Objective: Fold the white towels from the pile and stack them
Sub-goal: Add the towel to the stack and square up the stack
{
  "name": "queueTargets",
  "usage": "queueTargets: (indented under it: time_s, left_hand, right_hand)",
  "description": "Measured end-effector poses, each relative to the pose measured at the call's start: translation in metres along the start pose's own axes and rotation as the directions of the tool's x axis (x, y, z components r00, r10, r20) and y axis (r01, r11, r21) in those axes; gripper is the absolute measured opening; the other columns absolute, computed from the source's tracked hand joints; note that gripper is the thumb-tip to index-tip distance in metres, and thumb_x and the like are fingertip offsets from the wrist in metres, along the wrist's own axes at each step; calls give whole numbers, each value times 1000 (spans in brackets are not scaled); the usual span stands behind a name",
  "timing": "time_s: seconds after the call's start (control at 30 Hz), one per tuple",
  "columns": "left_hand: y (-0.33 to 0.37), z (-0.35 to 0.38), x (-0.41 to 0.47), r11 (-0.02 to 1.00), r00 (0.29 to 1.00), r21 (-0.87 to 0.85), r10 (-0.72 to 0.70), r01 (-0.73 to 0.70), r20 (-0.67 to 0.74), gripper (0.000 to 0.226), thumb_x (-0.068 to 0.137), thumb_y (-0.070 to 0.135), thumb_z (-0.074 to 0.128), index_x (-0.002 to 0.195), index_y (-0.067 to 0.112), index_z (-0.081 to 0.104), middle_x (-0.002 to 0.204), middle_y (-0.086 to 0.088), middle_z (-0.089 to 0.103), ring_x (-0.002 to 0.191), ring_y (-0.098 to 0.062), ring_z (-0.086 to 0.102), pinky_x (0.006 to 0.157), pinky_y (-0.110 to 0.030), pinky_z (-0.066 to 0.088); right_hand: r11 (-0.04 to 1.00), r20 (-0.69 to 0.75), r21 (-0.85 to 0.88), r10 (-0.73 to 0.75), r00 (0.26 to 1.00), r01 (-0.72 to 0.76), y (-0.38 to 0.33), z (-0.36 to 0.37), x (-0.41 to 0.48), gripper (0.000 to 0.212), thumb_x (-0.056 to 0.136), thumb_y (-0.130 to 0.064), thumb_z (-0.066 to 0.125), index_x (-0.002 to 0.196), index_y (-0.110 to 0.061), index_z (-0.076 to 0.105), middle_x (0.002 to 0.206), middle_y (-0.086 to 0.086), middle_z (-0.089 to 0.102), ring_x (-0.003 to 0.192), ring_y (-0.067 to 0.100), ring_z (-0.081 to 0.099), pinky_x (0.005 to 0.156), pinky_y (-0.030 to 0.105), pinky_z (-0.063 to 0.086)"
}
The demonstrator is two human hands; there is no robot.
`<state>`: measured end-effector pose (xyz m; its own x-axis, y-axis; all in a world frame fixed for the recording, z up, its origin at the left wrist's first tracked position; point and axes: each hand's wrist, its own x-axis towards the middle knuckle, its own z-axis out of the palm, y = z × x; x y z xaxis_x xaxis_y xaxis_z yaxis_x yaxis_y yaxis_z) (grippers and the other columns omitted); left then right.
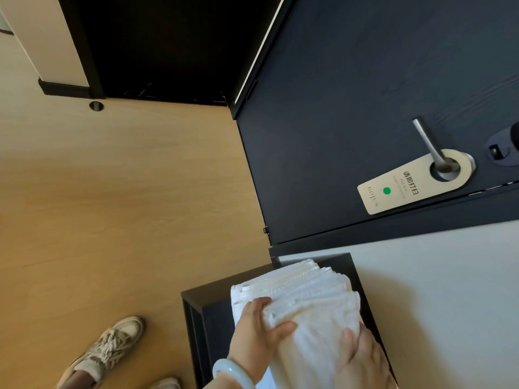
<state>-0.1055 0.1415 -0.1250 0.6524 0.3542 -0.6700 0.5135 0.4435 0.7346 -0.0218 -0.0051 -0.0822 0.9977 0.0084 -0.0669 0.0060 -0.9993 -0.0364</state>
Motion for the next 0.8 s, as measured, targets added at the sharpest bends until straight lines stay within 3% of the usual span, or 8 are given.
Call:
queueTargets:
  time_s: [0.13,0.23,0.37,0.47,0.53,0.63,0.7,0.8]
  left_hand:
    - [-12,-4,-11,994,989,-99,-53,39,-138,108,46,64,79,135,19,40,126,1,40,119,-18,45,105,-39,42]
    - [-23,-6,-22,968,990,-206,-137,143,46,125,42,74,81,138,10,34,129,-6,48,116,-18,54,103,-35,46]
    - [-27,2,-24,951,982,-267,-121,157,145,109,38,66,84,126,11,50,117,-2,65,106,-15,64,97,-35,52]
    - [-26,5,-20,926,977,-322,-164,199,134,92,43,60,89,117,20,52,113,1,67,103,-15,66,88,-33,54]
    - [-26,5,-20,920,978,-334,-173,202,117,86,42,58,91,110,27,48,110,5,66,98,-10,66,78,-23,53]
    - [-24,7,-18,896,975,-388,-173,215,141,86,41,48,95,110,25,49,109,5,68,95,-9,68,79,-26,56]
    - [-21,10,-16,891,974,-396,-180,222,140,83,43,43,94,111,23,50,109,4,69,97,-12,68,85,-33,57]
    - [-14,7,-11,919,980,-343,-178,197,87,78,42,47,88,108,20,55,104,3,71,95,-17,68,90,-42,56]
  right_hand:
    - [987,64,-107,123,990,-116,-5,3,0,78,92,-62,-1,145,-23,41,155,3,39,143,26,31,116,48,19]
    - [977,113,-144,176,978,-159,-11,3,2,70,92,-58,2,148,-29,31,159,-3,31,146,22,25,116,46,16]
    - [978,127,-128,179,976,-163,-10,3,7,63,97,-54,8,149,-26,31,158,0,32,144,24,29,114,49,19]
    - [993,82,-38,117,990,-114,-12,-3,5,78,94,-65,4,151,-21,32,159,5,32,145,28,30,114,55,20]
    - [995,-21,-9,-103,994,103,-14,-7,0,87,93,-70,8,148,-12,41,155,12,38,140,34,37,110,63,24]
    - [921,-25,-121,-377,926,372,-19,-6,-15,74,97,-63,14,147,-19,45,156,11,37,139,37,39,106,68,24]
    - [931,31,-87,-352,935,354,-22,-3,-18,69,94,-60,17,151,-24,30,160,4,28,144,37,31,108,71,23]
    - [959,87,-66,-270,959,276,-30,-4,-18,64,90,-60,9,150,-38,6,164,-10,4,152,27,8,116,63,12]
